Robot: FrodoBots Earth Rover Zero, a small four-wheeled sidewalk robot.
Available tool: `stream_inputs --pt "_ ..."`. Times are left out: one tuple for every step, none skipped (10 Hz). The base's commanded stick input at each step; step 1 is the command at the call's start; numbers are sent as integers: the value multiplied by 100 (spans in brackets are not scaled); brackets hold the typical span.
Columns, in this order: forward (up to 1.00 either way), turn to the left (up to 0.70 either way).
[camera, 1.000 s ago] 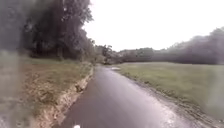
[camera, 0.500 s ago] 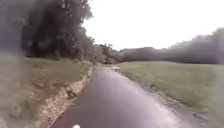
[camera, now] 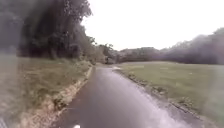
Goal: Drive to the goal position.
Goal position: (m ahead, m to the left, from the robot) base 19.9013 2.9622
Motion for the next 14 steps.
stream_inputs --pt "85 7" --pt "85 27" --pt "85 10" --pt "85 0" --pt "85 0" --pt "85 0" --pt "85 0" --pt "85 0" --pt "85 0" --pt "85 0" --pt "85 7" --pt "85 16" --pt "85 18" --pt "85 0"
